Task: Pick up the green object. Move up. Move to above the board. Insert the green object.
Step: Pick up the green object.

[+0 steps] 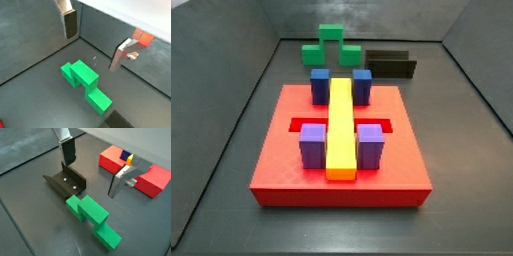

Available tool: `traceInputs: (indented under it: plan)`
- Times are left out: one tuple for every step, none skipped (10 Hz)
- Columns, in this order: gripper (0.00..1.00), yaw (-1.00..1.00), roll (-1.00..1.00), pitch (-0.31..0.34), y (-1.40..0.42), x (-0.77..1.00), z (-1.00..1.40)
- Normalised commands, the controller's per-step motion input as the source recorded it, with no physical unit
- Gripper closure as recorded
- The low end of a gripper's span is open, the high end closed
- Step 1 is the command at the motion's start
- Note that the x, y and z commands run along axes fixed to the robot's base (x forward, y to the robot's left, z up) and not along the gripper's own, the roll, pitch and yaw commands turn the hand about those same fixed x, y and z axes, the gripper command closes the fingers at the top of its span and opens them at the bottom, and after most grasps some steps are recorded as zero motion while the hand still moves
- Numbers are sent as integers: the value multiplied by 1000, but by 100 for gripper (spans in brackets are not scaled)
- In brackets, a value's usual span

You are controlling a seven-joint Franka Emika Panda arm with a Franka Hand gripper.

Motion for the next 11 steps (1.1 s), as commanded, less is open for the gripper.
traceInputs:
  plan:
    - [0, 0, 0, 0, -97, -3, -303]
    - [0, 0, 6, 3, -34, -11, -417]
    - [0, 0, 0, 0, -23, -11, -443]
    - [0, 0, 0, 9, -40, 0, -429]
    - [0, 0, 0, 4, -37, 0, -397]
    - [0, 0, 0, 7, -37, 0, -354]
    - [0, 0, -31, 26, -9, 0, -183]
    - [0, 0, -26, 19, 0, -31, -189]
    - [0, 0, 0, 10, 0, -23, -257]
    - [0, 0, 0, 0, 0, -23, -286]
    - [0, 0, 0, 3, 0, -14, -237]
